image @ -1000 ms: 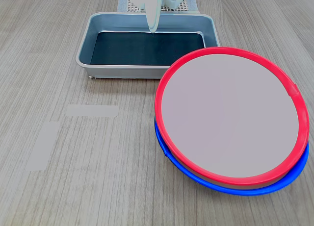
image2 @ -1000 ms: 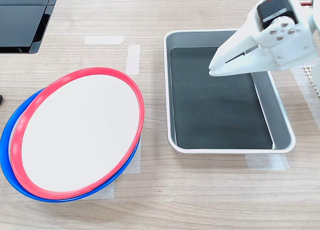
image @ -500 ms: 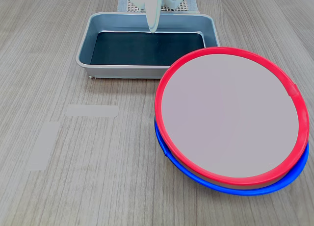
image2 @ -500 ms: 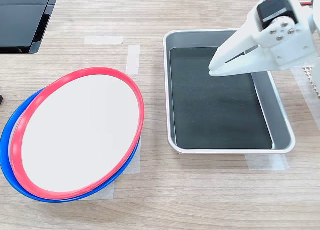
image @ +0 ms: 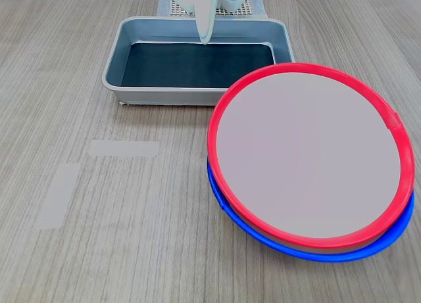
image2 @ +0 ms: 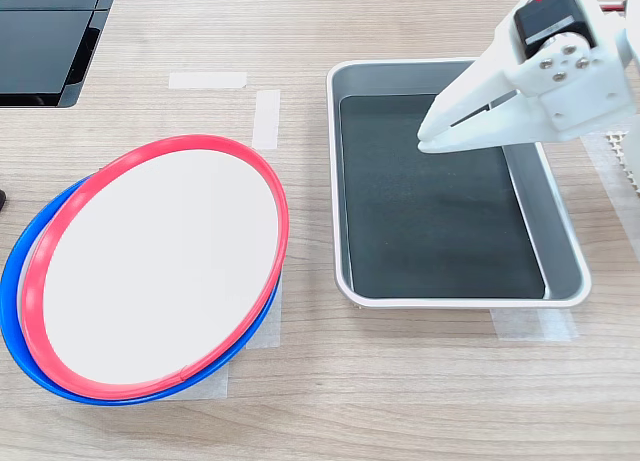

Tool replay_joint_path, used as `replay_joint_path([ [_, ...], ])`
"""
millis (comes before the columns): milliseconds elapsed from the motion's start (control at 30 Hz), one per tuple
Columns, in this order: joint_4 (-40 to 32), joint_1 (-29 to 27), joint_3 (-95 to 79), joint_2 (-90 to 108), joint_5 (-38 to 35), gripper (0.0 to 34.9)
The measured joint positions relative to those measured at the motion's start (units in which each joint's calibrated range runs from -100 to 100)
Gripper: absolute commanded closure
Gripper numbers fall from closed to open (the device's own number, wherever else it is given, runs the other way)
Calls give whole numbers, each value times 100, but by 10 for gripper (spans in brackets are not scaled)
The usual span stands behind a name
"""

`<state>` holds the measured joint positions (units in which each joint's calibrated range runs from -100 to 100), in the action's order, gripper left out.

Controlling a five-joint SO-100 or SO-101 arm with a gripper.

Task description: Lift the stacked dish and set it down on the table.

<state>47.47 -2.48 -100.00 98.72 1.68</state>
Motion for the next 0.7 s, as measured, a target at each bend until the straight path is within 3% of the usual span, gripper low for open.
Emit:
replay_joint_path([
  [267, -41, 204, 0, 0, -205, 347],
  [467, -1256, 602, 944, -1449, -982, 347],
  [700, -669, 1124, 3430, -4109, -938, 346],
])
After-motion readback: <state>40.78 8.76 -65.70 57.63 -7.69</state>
